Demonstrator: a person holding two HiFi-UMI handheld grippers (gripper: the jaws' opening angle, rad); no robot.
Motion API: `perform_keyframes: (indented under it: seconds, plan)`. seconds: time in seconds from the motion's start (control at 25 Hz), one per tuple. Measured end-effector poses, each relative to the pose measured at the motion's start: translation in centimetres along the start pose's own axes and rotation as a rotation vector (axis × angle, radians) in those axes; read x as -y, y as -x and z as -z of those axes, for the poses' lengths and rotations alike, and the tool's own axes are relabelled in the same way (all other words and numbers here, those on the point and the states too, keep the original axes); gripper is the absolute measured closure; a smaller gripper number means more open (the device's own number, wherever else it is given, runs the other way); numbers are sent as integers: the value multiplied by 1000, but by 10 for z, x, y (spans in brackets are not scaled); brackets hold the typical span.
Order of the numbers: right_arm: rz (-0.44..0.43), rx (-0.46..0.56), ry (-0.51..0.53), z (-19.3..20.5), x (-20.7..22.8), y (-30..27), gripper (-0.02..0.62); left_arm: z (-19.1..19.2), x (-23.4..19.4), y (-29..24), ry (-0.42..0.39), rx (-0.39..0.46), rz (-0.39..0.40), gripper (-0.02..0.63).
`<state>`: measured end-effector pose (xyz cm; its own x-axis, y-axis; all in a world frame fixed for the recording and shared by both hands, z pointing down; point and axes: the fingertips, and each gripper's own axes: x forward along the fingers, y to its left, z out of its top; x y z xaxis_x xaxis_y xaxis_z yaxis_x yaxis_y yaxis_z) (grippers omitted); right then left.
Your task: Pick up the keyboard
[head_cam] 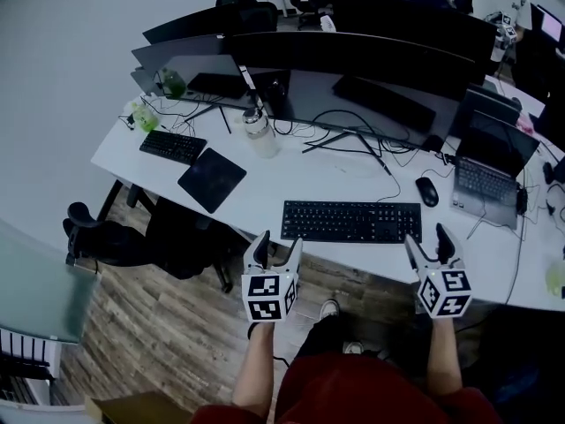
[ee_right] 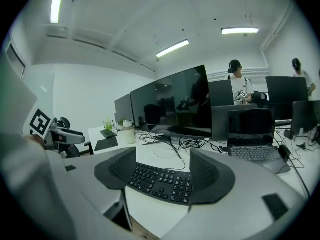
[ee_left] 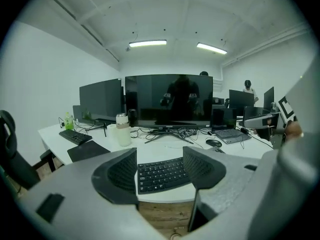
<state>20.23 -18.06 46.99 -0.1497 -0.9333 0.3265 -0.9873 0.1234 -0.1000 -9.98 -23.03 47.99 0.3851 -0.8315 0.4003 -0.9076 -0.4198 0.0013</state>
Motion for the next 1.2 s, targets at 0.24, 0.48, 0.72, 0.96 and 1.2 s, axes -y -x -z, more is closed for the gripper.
perform_keyframes:
  seconds: [0.24,0.48,0.72,0.96,1.2]
  plan:
    - [41,-91,-15,20,10,-46,279,24,-20,-54,4,-98,58,336]
    - [70,-216,-36,54,20,-82,275,62,-35,-94,47,-204,95,336]
    - [107,-321,-73,87,37,-104,264,94,-44,-127,83,-295,123,336]
    - [120,-406,-105,114,51,-120,253,118,-51,-149,112,-374,141,335]
    - [98,-465,-153,140,60,-133,222,133,-56,-162,148,-427,156,321]
